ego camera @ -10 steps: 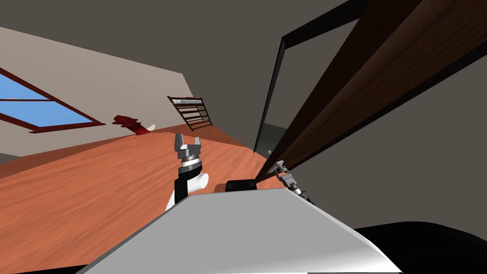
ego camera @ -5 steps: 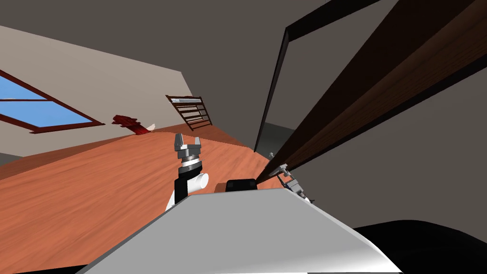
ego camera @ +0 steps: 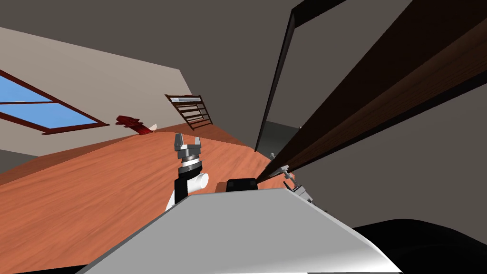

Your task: Pull the door open

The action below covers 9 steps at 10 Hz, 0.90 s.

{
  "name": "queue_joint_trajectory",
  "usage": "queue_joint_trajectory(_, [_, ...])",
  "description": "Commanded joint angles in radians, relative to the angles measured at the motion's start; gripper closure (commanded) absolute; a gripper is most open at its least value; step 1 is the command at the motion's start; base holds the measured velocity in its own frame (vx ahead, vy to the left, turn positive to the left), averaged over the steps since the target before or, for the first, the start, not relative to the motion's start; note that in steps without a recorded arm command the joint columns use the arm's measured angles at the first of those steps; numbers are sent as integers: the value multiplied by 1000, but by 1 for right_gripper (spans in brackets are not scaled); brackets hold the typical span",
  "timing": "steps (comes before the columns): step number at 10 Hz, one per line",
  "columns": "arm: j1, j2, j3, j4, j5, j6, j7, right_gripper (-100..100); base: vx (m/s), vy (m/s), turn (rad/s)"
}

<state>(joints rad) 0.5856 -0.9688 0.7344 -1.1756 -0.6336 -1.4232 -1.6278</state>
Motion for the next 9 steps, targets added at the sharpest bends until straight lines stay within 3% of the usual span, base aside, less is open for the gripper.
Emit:
queue_joint_trajectory(1, [16,-1,18,13,12,-33,-10,100,32,7,1])
queue_joint_trajectory(2, [29,-15,30,31,19,-70,-26,100,29,12,-25])
queue_joint_trajectory(3, [18,-18,14,45,-13,-54,-52,-100,-75,66,73])
queue_joint_trajectory(9, [6,-58,-22,118,-114,-63,-173,-100,-124,57,51])
